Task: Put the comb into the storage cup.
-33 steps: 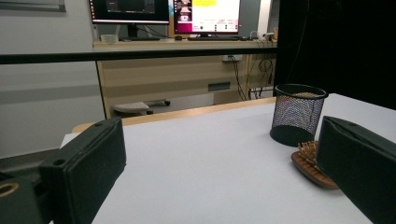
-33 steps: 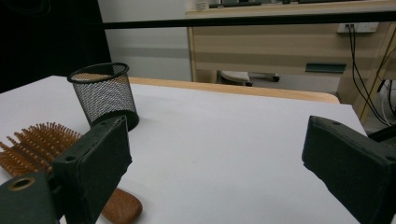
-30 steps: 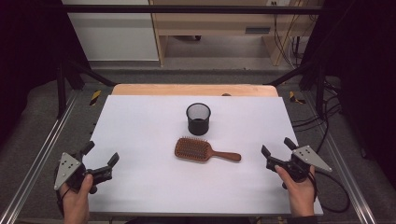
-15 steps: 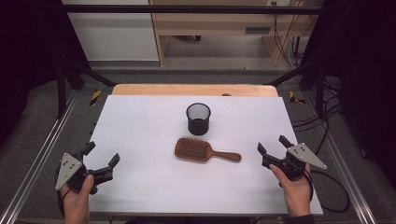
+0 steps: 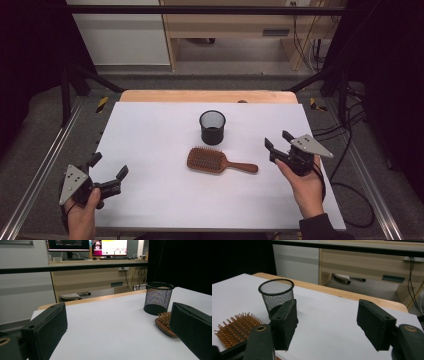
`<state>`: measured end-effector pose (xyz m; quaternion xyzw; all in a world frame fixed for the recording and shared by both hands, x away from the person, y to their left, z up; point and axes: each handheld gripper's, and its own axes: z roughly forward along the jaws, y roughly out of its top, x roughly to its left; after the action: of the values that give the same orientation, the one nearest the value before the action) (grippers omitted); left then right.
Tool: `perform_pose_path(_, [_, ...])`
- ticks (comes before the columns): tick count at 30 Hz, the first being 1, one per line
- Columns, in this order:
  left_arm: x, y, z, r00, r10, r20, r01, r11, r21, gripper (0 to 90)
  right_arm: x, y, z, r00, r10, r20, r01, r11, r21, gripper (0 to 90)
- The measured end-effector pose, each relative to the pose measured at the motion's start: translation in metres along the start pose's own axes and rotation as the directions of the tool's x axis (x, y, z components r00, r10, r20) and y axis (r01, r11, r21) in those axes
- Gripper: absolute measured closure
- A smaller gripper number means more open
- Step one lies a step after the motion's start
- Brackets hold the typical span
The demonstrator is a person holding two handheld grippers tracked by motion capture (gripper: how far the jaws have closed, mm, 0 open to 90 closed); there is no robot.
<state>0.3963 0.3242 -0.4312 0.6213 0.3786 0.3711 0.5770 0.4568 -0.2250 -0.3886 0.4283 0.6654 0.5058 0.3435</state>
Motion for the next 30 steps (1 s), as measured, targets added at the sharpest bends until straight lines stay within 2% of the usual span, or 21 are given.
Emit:
perform_pose_path(1, [0.000, 0.000, 0.000, 1.0000, 0.001, 0.001, -0.001, 1.0000, 0.001, 2.1, 0.003, 0.006, 0.005, 0.9995, -0.027, -0.013, 0.027, 1.000, 0.015, 37.1])
perform_pose_path(5, [0.000, 0.000, 0.000, 1.0000, 0.001, 0.002, -0.001, 1.0000, 0.000, 2.1, 0.006, 0.013, 0.012, 0.9986, -0.049, -0.022, 0.050, 0.998, 0.036, 42.4])
perform_pose_path(8, [0.000, 0.000, 0.000, 1.0000, 0.001, 0.002, -0.001, 1.0000, -0.001, 2.1, 0.013, 0.019, 0.021, 0.9948, -0.087, -0.053, 0.090, 0.994, 0.058, 51.3])
perform_pose_path(11, [0.000, 0.000, 0.000, 1.0000, 0.001, 0.003, -0.001, 1.0000, 0.002, 2.1, 0.015, 0.020, 0.026, 0.9927, -0.100, -0.066, 0.105, 0.992, 0.067, 55.1])
perform_pose_path(14, [0.000, 0.000, 0.001, 1.0000, 0.002, 0.005, -0.002, 1.0000, 0.003, 2.1, 0.019, 0.020, 0.035, 0.9881, -0.136, -0.073, 0.143, 0.985, 0.101, 65.0])
perform_pose_path(15, [0.000, 0.000, 0.000, 1.0000, 0.003, 0.005, -0.003, 1.0000, 0.003, 2.1, 0.019, 0.020, 0.035, 0.9881, -0.136, -0.073, 0.143, 0.985, 0.101, 65.0])
perform_pose_path(19, [-0.001, 0.000, 0.001, 1.0000, 0.004, 0.008, -0.004, 1.0000, 0.005, 2.0, 0.019, 0.017, 0.044, 0.9876, -0.138, -0.075, 0.147, 0.979, 0.140, 74.8])
perform_pose_path(21, [-0.001, 0.000, 0.001, 1.0000, 0.004, 0.009, -0.004, 1.0000, 0.006, 2.1, 0.020, 0.016, 0.045, 0.9881, -0.134, -0.075, 0.144, 0.979, 0.142, 76.1])
perform_pose_path(24, [-0.001, 0.000, 0.001, 0.9999, 0.003, 0.010, -0.003, 1.0000, 0.004, 2.0, 0.020, 0.013, 0.049, 0.9892, -0.118, -0.087, 0.130, 0.979, 0.158, 80.3])
perform_pose_path(30, [0.000, -0.001, 0.001, 0.9999, -0.005, 0.009, 0.005, 1.0000, 0.007, 2.1, 0.021, 0.003, 0.057, 0.9871, -0.112, -0.115, 0.133, 0.970, 0.201, 87.1])
